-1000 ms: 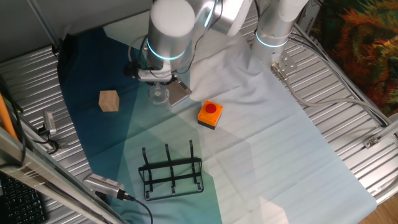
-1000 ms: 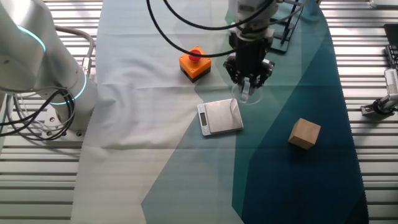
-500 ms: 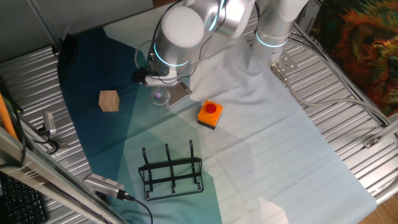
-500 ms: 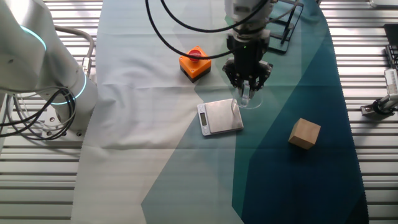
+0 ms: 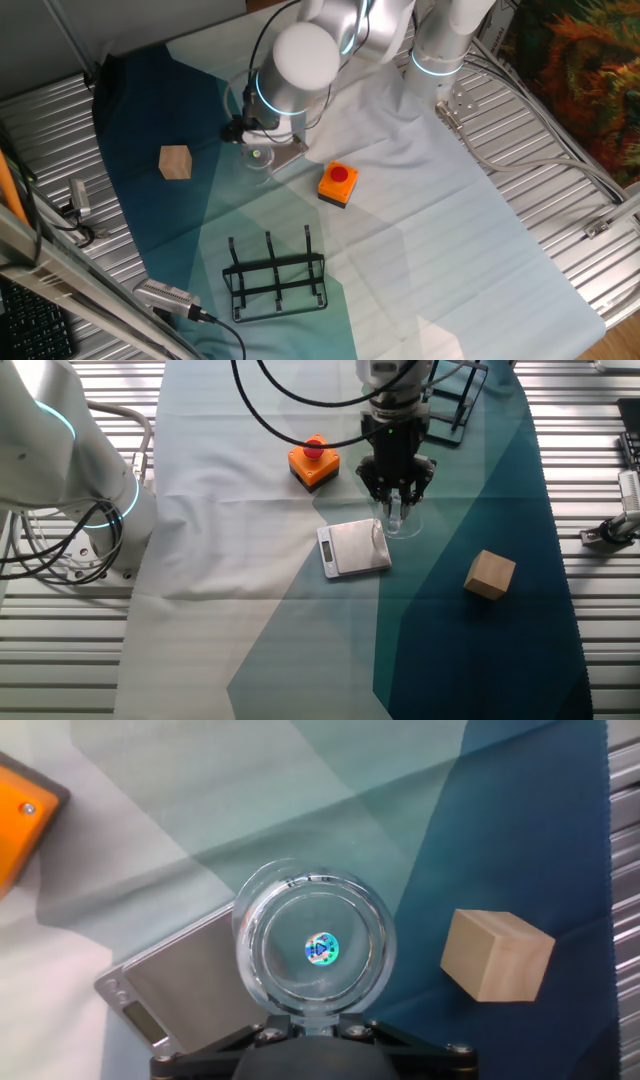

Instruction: Take the cup off the cup rack

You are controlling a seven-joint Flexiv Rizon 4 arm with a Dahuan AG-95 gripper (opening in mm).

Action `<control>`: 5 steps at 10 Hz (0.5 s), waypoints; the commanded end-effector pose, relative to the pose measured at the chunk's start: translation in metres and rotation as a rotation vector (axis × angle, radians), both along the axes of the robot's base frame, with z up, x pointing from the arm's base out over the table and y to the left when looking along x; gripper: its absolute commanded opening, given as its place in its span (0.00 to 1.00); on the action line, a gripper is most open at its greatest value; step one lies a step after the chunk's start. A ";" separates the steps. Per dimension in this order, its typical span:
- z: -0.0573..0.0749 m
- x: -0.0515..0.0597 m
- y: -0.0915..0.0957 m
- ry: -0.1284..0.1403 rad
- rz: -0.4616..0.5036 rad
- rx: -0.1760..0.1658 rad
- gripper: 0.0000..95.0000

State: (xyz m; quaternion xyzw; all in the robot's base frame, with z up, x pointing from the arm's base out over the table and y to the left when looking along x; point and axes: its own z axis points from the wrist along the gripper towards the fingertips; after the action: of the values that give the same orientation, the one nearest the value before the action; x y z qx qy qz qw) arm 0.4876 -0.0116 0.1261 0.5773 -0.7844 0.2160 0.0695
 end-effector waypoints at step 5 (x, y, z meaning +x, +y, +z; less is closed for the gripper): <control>0.002 0.021 0.006 0.005 0.042 -0.056 0.00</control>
State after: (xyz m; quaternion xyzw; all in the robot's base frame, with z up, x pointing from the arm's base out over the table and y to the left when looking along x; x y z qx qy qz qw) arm 0.5081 -0.0051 0.1281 0.5919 -0.7658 0.2371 0.0834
